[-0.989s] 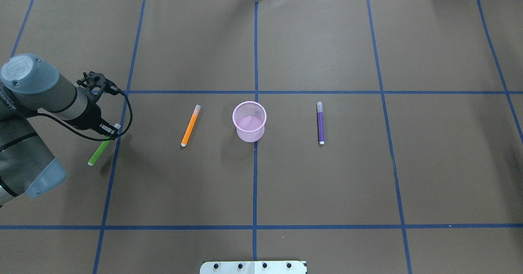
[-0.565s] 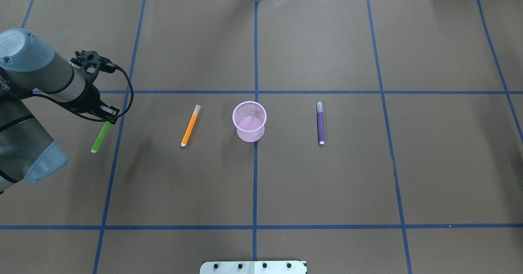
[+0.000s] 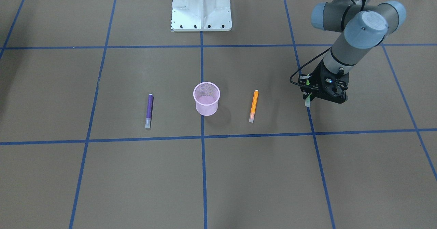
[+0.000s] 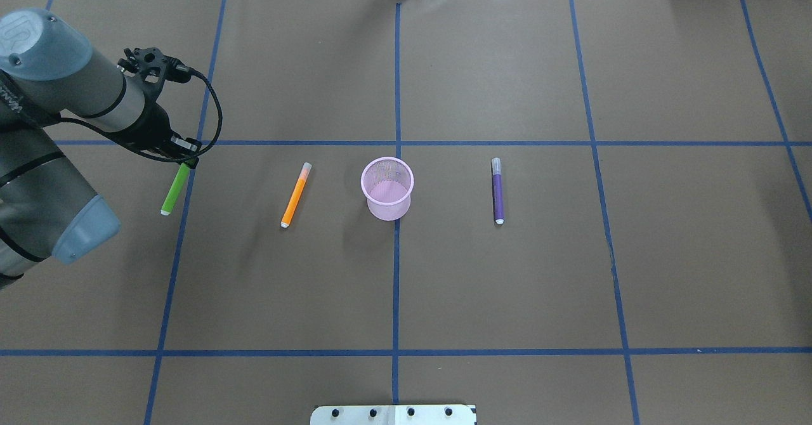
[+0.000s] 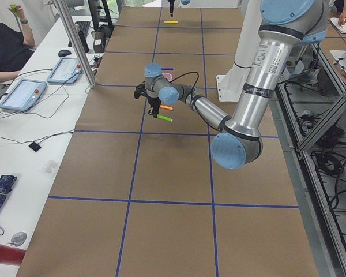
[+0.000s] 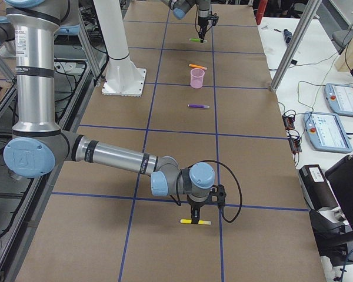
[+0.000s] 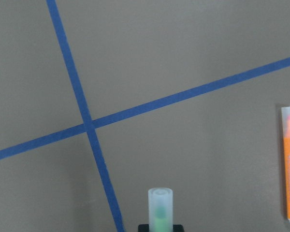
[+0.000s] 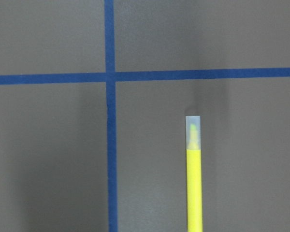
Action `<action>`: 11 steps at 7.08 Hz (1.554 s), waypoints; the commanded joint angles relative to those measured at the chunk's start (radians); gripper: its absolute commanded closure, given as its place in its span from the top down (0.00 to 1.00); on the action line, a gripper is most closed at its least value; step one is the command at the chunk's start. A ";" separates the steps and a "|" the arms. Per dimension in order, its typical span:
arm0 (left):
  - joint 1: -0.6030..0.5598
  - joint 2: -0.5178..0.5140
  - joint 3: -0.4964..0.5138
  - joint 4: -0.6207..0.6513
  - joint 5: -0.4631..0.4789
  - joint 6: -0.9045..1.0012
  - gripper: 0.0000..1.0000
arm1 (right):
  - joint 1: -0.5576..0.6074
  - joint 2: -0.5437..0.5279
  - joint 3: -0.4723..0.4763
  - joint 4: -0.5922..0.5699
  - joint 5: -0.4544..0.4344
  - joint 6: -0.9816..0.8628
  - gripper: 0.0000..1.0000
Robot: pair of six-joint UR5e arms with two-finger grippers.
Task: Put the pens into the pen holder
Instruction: 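Lift the green marker upright with the left gripper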
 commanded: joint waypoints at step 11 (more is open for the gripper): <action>-0.001 -0.142 0.051 0.009 0.016 -0.068 0.00 | -0.039 0.164 -0.303 0.070 0.001 -0.008 0.99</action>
